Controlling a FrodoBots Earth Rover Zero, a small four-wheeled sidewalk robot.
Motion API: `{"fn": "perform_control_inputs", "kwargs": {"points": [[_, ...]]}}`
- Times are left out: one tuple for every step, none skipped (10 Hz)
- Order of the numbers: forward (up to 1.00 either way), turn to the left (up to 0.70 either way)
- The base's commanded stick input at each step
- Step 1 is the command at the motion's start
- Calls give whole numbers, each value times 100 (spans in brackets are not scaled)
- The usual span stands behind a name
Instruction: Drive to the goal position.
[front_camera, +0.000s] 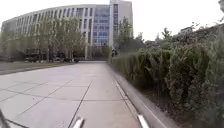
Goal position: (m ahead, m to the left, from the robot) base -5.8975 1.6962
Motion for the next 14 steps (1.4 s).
{"fn": "perform_control_inputs", "kwargs": {"points": [[1, 0], [2, 0], [3, 0], [2, 0], [1, 0], [4, 0], [2, 0], [0, 0], [0, 0], [0, 0], [0, 0], [0, 0], [0, 0], [0, 0]]}}
